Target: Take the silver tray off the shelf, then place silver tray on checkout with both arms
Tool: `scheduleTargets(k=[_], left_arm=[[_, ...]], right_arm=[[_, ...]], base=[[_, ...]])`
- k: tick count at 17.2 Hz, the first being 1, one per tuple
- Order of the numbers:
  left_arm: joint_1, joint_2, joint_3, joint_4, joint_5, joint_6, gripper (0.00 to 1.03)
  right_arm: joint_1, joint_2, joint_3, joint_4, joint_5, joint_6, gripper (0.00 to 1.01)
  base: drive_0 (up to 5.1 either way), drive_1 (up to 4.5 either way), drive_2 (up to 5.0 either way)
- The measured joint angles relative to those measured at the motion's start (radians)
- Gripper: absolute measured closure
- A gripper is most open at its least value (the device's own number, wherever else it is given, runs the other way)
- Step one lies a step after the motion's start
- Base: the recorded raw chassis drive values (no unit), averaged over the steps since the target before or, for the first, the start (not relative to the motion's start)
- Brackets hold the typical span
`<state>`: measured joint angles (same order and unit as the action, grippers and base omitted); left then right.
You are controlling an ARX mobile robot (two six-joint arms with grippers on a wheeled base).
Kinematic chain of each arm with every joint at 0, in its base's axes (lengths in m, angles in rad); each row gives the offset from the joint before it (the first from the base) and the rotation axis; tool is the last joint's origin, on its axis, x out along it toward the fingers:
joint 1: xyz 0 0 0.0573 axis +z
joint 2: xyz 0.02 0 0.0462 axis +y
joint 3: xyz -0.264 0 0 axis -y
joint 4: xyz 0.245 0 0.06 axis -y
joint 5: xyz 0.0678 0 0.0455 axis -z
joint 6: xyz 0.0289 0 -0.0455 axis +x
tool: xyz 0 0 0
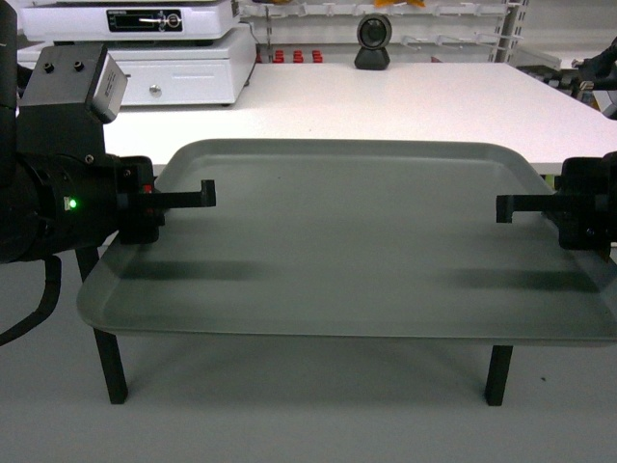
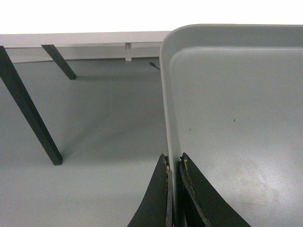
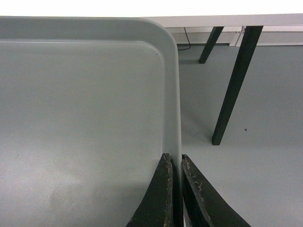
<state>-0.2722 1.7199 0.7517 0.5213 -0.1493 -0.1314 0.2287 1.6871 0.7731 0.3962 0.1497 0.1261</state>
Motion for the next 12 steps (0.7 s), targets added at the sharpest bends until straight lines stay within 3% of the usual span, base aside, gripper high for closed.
scheduleTargets(k=[12], left_arm=[[0.0, 0.0, 0.0, 0.003, 0.0, 0.0, 1.0]], right_arm=[[0.0, 0.0, 0.0, 0.002, 0.0, 0.0, 0.98]], base=[[0.0, 4.16, -4.2]])
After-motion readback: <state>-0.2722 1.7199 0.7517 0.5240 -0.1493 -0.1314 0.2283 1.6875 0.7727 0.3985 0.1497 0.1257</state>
